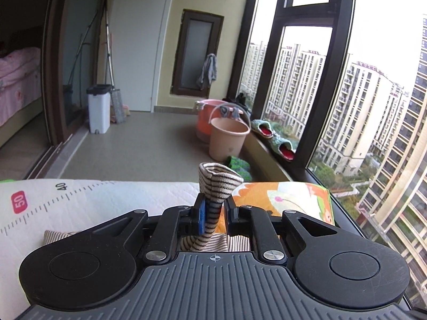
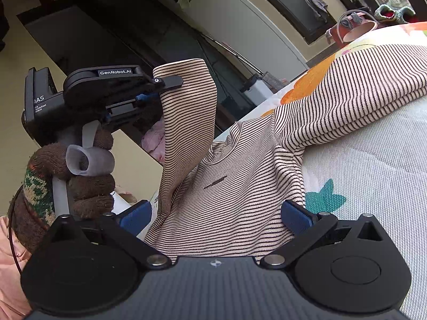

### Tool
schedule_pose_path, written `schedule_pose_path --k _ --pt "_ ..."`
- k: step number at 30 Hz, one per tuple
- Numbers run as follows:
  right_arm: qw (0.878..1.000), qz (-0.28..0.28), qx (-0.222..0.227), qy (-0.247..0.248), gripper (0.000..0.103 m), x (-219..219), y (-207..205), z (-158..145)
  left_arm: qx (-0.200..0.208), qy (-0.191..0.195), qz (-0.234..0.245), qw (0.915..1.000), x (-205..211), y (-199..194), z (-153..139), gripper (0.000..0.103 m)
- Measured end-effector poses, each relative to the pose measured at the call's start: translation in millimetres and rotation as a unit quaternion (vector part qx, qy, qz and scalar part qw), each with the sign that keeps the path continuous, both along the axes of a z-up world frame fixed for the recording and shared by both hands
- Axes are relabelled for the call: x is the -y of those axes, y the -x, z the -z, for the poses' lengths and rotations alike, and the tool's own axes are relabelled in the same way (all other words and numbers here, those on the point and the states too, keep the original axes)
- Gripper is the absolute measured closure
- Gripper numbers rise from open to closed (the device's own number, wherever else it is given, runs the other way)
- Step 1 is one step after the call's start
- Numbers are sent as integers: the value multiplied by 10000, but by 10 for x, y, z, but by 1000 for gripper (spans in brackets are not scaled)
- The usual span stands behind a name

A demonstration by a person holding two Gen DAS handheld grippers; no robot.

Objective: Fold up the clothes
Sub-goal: 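Lay the sleeve on the shirt and open the left gripper, then move the right gripper to the other sleeve and grasp its cuff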

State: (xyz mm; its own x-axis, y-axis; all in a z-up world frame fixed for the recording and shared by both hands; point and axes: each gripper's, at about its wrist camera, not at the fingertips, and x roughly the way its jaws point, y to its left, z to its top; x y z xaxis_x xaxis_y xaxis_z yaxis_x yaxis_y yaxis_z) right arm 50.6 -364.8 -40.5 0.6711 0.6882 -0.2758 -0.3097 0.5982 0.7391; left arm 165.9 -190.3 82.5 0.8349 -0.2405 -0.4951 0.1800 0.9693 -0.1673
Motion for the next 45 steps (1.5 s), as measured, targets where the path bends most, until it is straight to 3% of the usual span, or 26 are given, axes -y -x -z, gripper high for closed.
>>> schedule_pose_path --k 3,14,21,23,25,28,32,36,41,43,45 --pt "10000 1 0 -3 0 -3 5 -6 -21 -20 5 10000 -2 2 23 66" --pt "10000 6 -1 -10 0 -22 23 -15 -171 90 -129 9997 -231 105 166 33" --pt "10000 3 -7 12 0 -30 24 -14 -393 511 -400 9971 -710 433 381 28" --pt "10000 0 -12 14 0 -29 22 -12 -396 594 -377 9967 -821 552 433 24" --pt "10000 4 -19 11 0 -30 20 -11 -451 924 -121 9946 -920 618 537 21" --pt "10000 24 -31 -26 0 -26 20 -7 -531 1417 263 9881 -1068 718 693 9" --pt "9999 13 -66 -96 0 -14 22 -3 -634 2065 773 9733 -1265 850 901 9" --pt "9995 -153 -122 245 0 -111 -3 -38 -720 2701 1320 9510 -1440 958 1124 9" --pt "9993 -251 -167 216 0 -111 -24 -42 -493 3032 2115 9279 -1459 1069 1279 6" --pt "9994 -239 -233 86 0 -78 -38 -39 -460 2976 2409 9227 -1402 1110 1267 4" --pt "9991 -89 -404 -108 0 -23 -60 -45 -388 2692 2651 9251 -1294 1172 1250 2"
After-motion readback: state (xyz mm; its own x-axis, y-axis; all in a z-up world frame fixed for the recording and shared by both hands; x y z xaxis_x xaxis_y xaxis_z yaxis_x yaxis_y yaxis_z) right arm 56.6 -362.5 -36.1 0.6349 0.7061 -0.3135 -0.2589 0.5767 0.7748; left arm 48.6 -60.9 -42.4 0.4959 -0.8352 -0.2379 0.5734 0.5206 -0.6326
